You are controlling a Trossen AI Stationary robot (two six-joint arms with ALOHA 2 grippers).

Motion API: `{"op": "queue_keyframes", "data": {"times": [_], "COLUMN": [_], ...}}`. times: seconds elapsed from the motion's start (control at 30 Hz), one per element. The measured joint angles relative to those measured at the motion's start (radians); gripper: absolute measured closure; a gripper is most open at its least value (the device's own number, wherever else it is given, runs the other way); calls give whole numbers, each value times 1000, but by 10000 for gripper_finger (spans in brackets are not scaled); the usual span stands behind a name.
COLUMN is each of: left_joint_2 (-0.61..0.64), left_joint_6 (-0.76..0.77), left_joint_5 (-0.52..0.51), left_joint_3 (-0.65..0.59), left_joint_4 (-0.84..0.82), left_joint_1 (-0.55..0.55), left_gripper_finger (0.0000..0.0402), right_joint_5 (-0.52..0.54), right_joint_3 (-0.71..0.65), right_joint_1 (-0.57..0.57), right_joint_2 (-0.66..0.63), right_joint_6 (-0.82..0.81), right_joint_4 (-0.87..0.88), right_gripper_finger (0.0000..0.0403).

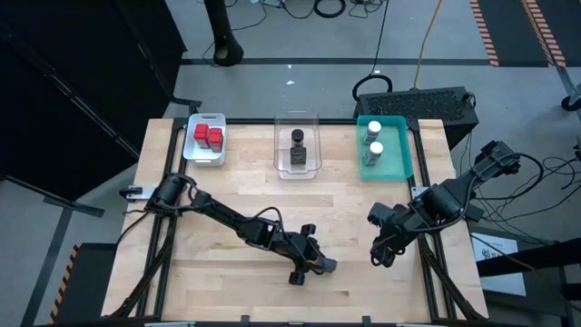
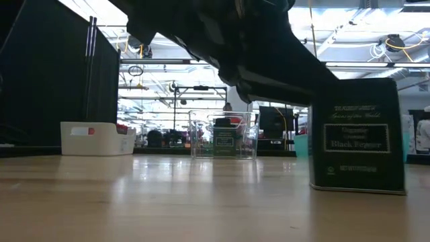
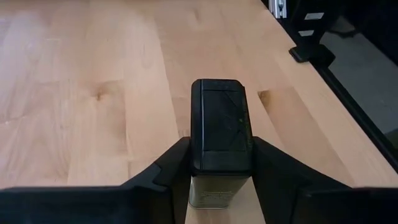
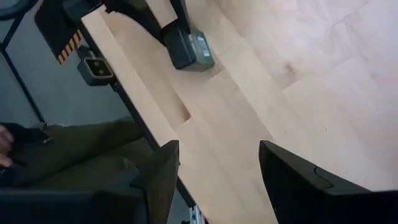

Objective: Sort spices by type
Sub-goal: Put the black seasoning can into the transparent bin

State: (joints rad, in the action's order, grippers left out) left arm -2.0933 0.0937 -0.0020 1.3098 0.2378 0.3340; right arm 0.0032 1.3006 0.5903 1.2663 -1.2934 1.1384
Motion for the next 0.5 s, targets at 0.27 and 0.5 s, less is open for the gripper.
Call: {"op": "queue_keyframes", "data": {"times": [0.27, 0.5], "left_joint_2": [56, 154], "left_joint_6": [-52, -84], "left_joint_5": [-12, -25], "left_joint_3": [-1, -1], "left_joint_4": [-70, -123], "left_joint_1": [-13, -52], "left_gripper_finger": [242, 258], "right_joint_5": [78, 83], "right_joint_3": [0, 0], "right_joint_1": [-25, -80], "right_joint_2": [0, 0], "right_joint_6": [51, 116], "right_joint_4": [28, 26], "right_gripper_finger": [200, 200]}}
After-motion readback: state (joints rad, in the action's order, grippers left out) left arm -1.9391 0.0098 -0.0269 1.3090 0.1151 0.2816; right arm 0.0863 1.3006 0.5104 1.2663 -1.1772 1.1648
